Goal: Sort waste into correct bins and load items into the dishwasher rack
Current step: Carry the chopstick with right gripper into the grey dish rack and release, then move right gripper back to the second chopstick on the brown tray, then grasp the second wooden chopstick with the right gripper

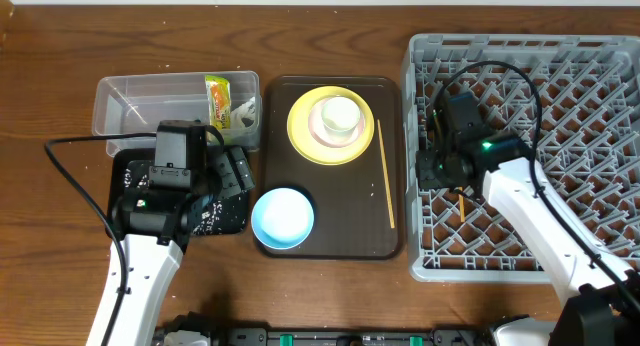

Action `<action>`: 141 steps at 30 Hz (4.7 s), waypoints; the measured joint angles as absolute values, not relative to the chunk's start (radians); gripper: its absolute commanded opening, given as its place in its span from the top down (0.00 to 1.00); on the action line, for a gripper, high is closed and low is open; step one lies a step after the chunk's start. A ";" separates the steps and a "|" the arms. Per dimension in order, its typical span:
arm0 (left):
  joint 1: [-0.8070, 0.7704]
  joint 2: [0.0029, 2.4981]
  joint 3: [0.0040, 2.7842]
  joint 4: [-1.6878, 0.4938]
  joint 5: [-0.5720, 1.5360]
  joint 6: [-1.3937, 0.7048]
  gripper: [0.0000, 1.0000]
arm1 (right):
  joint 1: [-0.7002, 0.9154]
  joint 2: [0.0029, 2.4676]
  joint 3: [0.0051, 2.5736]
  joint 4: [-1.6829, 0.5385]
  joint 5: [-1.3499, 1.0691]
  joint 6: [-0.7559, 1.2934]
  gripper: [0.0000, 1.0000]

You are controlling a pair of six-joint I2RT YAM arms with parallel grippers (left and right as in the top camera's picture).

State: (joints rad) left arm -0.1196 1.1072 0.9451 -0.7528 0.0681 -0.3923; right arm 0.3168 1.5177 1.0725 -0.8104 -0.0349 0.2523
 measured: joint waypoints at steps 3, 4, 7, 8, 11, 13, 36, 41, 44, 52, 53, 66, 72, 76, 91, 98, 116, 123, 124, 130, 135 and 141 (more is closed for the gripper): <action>-0.120 1.107 0.945 -0.753 0.068 -0.392 0.11 | 0.315 1.518 1.073 -0.810 -0.065 0.252 0.68; -0.120 1.107 0.945 -0.753 0.068 -0.392 0.11 | 0.315 1.518 1.073 -0.810 -0.073 0.252 0.68; -0.120 1.107 0.945 -0.753 0.068 -0.392 0.11 | 0.315 1.518 1.073 -0.809 -0.091 0.252 0.68; -0.120 1.107 0.945 -0.753 0.068 -0.392 0.11 | 0.315 1.518 1.073 -0.805 -0.095 0.252 0.68; -0.120 1.107 0.945 -0.753 0.068 -0.392 0.10 | 0.315 1.517 1.073 -0.783 -0.109 0.253 0.69; -0.120 1.107 0.945 -0.753 0.068 -0.392 0.11 | 0.318 1.517 1.074 -0.767 -0.142 0.253 0.69; -0.120 1.107 0.945 -0.753 0.068 -0.392 0.10 | 0.399 1.498 1.093 -0.722 -0.223 0.365 0.99; -0.120 1.107 0.945 -0.753 0.068 -0.392 0.11 | 0.449 1.498 1.093 -0.749 -0.108 0.415 0.99; -0.120 1.107 0.945 -0.753 0.068 -0.392 0.10 | 0.471 1.498 1.093 -0.768 -0.051 0.436 0.99; -0.120 1.107 0.945 -0.753 0.068 -0.392 0.10 | 0.488 1.498 1.090 -0.806 -0.005 0.449 0.99; -0.120 1.107 0.945 -0.753 0.068 -0.392 0.10 | 0.488 1.498 1.090 -0.807 -0.004 0.449 0.99; -0.120 1.107 0.945 -0.753 0.068 -0.392 0.11 | 0.537 1.497 1.083 -0.846 -0.023 0.456 0.99; -0.120 1.107 0.945 -0.753 0.068 -0.392 0.11 | 0.537 1.497 1.063 -0.883 0.029 0.456 0.99; -0.120 1.107 0.945 -0.753 0.068 -0.392 0.11 | 0.543 1.497 1.057 -0.897 0.057 0.457 0.99; -0.120 1.107 0.945 -0.752 0.068 -0.392 0.11 | 0.547 1.497 1.044 -0.640 -0.075 0.489 0.99; -0.120 1.107 0.945 -0.753 0.068 -0.392 0.11 | 0.630 1.497 1.044 -0.593 -0.070 0.491 0.99; -0.120 1.107 0.945 -0.753 0.068 -0.392 0.11 | 0.702 1.649 1.044 -0.543 0.292 0.494 0.76; -0.120 1.107 0.945 -0.753 0.068 -0.392 0.10 | 0.702 1.742 1.044 -0.517 0.308 0.493 0.75; -0.120 1.107 0.945 -0.753 0.068 -0.392 0.11 | 0.702 1.754 1.044 -0.510 0.308 0.493 0.73; -0.120 1.107 0.945 -0.753 0.068 -0.392 0.11 | 0.702 1.796 1.044 -0.483 0.312 0.493 0.66; -0.120 1.107 0.945 -0.753 0.068 -0.392 0.11 | 0.702 1.811 1.044 -0.481 0.314 0.510 0.65; -0.120 1.107 0.945 -0.753 0.068 -0.392 0.10 | 0.699 1.813 1.044 -0.481 0.314 0.524 0.65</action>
State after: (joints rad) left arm -0.1196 1.1072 0.9451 -0.7528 0.0677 -0.3923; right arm 0.6994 1.8133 1.0439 -0.4812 0.3141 0.5240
